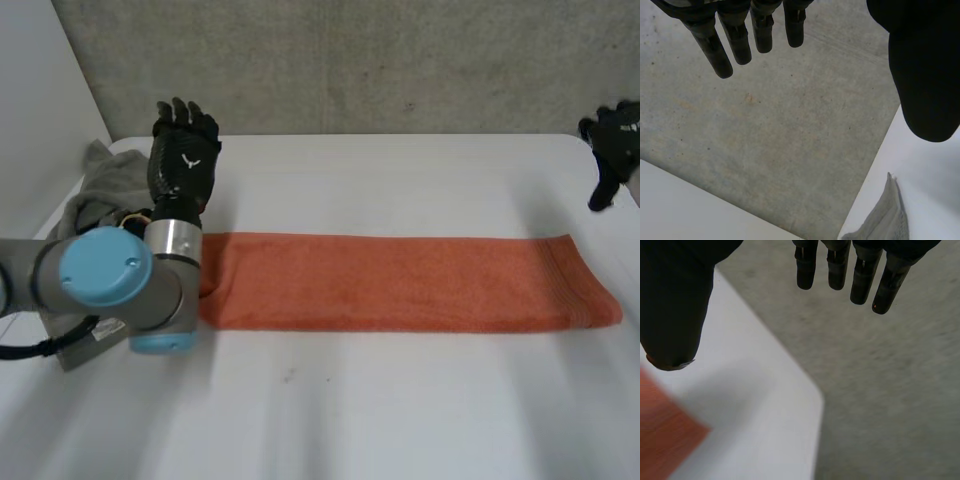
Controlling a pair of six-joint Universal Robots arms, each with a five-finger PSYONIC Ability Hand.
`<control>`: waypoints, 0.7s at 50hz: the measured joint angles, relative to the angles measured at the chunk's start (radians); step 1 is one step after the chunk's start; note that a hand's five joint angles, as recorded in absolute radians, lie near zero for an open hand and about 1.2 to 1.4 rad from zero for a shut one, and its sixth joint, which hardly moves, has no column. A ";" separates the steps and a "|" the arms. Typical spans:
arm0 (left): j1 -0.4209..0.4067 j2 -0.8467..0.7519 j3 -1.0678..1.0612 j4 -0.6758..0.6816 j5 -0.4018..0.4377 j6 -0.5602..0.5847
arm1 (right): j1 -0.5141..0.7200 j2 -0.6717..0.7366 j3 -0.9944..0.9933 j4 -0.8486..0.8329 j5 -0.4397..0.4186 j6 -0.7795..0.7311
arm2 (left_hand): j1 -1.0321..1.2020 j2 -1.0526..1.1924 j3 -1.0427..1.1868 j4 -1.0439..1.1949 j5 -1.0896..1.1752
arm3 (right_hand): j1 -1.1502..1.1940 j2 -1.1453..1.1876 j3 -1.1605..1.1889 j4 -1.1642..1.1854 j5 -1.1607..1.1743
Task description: Fold the laundry.
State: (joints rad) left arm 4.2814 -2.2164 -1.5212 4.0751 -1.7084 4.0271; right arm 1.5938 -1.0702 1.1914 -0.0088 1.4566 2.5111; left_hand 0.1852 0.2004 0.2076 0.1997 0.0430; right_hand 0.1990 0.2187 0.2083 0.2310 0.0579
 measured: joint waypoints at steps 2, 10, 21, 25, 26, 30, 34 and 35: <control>0.000 0.044 -0.048 -0.015 0.000 -0.011 | -0.027 -0.033 0.060 0.035 -0.051 0.002 | 0.000 0.000 0.000 0.000 0.000 | 0.000 0.000 0.000 0.000 0.000; -0.026 0.205 -0.227 -0.187 0.003 -0.188 | -0.164 -0.088 0.272 0.209 -0.228 -0.034 | 0.000 0.000 0.000 0.000 0.000 | 0.055 0.075 0.091 0.068 0.072; -0.043 0.262 -0.253 -0.443 0.012 -0.489 | -0.241 -0.038 0.429 0.063 -0.307 -0.124 | 0.000 0.000 0.000 0.000 0.000 | 0.225 0.266 0.289 0.265 0.241; -0.038 0.259 -0.249 -0.455 0.012 -0.500 | -0.247 -0.003 0.437 0.004 -0.315 -0.128 | 0.000 0.000 0.000 0.000 0.000 | 0.274 0.337 0.346 0.322 0.298; -0.038 0.259 -0.248 -0.455 0.012 -0.500 | -0.248 0.001 0.436 -0.001 -0.315 -0.127 | 0.000 0.000 0.000 0.000 0.000 | 0.274 0.337 0.346 0.322 0.298; -0.034 0.255 -0.247 -0.450 0.012 -0.494 | -0.251 0.035 0.429 -0.035 -0.318 -0.125 | 0.000 0.000 0.000 0.000 0.000 | 0.492 0.595 0.604 0.568 0.537; -0.034 0.255 -0.247 -0.448 0.012 -0.490 | -0.252 0.051 0.421 -0.049 -0.321 -0.124 | 0.000 0.000 0.000 0.000 0.000 | 0.739 0.921 0.925 0.907 0.872; -0.034 0.255 -0.247 -0.447 0.011 -0.490 | -0.252 0.054 0.419 -0.052 -0.320 -0.124 | 0.000 0.000 0.000 0.000 0.000 | 0.739 0.921 0.925 0.907 0.872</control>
State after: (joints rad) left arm 4.2474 -1.9617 -1.7683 3.6276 -1.6971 3.5376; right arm 1.3415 -1.0163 1.6106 -0.0605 1.1362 2.3867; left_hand 0.1852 0.2004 0.2076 0.1997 0.0430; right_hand 0.9376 1.1401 1.1331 1.1383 0.9301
